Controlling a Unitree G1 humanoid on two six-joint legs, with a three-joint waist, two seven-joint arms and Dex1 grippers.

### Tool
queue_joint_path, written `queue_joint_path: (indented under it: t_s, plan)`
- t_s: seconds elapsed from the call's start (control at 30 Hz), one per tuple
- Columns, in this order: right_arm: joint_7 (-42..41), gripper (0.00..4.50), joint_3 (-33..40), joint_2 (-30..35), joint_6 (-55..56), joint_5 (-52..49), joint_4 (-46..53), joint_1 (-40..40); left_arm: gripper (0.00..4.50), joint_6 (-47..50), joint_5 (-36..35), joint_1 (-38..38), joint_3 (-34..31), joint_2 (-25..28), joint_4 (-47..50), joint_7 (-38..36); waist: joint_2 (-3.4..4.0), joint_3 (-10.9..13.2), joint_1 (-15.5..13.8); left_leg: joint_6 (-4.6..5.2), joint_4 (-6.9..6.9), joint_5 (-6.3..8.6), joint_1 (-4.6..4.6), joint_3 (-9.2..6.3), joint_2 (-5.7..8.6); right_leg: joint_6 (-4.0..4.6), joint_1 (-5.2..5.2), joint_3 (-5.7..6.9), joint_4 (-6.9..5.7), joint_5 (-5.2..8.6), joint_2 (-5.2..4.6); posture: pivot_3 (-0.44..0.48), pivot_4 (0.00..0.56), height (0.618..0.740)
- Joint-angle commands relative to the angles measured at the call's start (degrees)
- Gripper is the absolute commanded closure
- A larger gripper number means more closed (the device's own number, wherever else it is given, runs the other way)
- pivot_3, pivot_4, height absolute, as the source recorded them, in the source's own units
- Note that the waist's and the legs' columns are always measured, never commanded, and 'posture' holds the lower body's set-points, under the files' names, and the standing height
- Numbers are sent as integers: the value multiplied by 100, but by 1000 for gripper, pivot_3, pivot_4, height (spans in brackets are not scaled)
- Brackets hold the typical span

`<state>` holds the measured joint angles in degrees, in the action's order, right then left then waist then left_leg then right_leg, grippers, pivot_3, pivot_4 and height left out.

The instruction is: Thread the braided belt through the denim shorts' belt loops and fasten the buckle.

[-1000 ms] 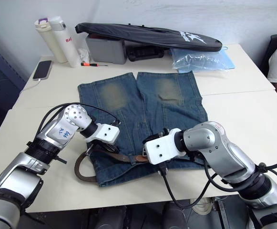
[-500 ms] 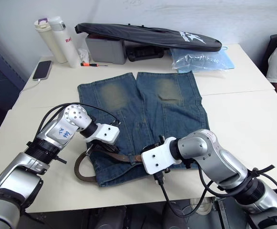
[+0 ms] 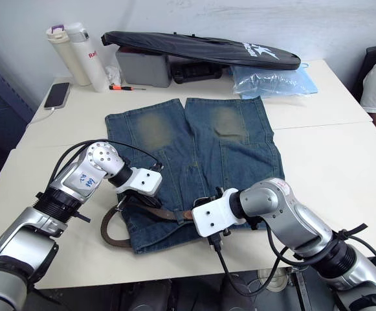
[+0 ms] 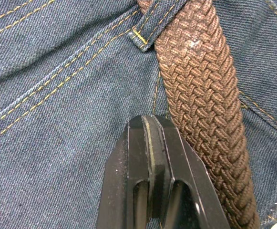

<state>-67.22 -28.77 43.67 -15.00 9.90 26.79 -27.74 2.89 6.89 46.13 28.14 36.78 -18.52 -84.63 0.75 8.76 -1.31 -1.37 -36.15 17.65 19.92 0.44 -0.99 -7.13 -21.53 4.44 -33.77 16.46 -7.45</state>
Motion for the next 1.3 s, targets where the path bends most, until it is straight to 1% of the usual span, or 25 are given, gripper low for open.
queue_joint_path:
  t_s: [0.03,0.13,0.2,0.23,0.53,0.63,0.87,1.1,1.3]
  plan:
    - [48,2583,13,-68,79,33,69,59,4500,-41,150,-63,55,89,-79,-64,0,0,0,0,0,0,0,0,0,0,0,0,0,0,0,0,150,740]
    - [45,3417,18,-98,61,48,74,66,4500,-38,151,-66,53,93,-75,-63,0,0,0,0,1,0,-1,1,0,0,0,-1,0,0,0,0,150,740]
    - [38,4385,21,-113,43,50,85,65,4500,-30,150,-72,51,96,-64,-61,0,0,0,0,0,0,-1,1,0,0,0,-1,0,0,0,0,150,740]
    - [33,4449,21,-120,29,46,98,61,4500,-29,148,-78,50,102,-53,-64,0,0,0,0,0,0,-1,1,0,0,0,-1,0,0,0,0,150,740]
    - [-55,4449,142,-114,-72,-26,226,-93,4500,-32,150,-84,53,101,-46,-61,0,0,0,0,0,0,-2,2,0,0,0,-2,0,0,0,0,150,740]
    - [-220,4449,300,-37,-109,-181,367,-345,4500,-35,151,-94,58,99,-44,-58,0,0,0,0,0,0,-2,2,0,0,0,-2,-1,0,0,0,150,740]
    - [-554,4449,474,249,311,-255,409,-888,4500,-40,159,-106,87,74,-38,-62,0,0,5,1,1,0,-3,2,-1,0,0,-2,0,0,1,0,150,740]
    - [-868,4449,642,788,1199,-234,-205,-1162,4500,-79,159,-98,112,44,-83,-82,-1,1,3,0,1,0,-3,6,-1,0,0,-4,0,0,0,0,150,740]
    - [-1071,4449,851,1199,1672,-318,-656,-1243,4500,-89,152,-112,123,45,-75,-109,-1,1,6,0,2,0,-5,10,-1,0,0,-6,0,0,0,0,150,740]
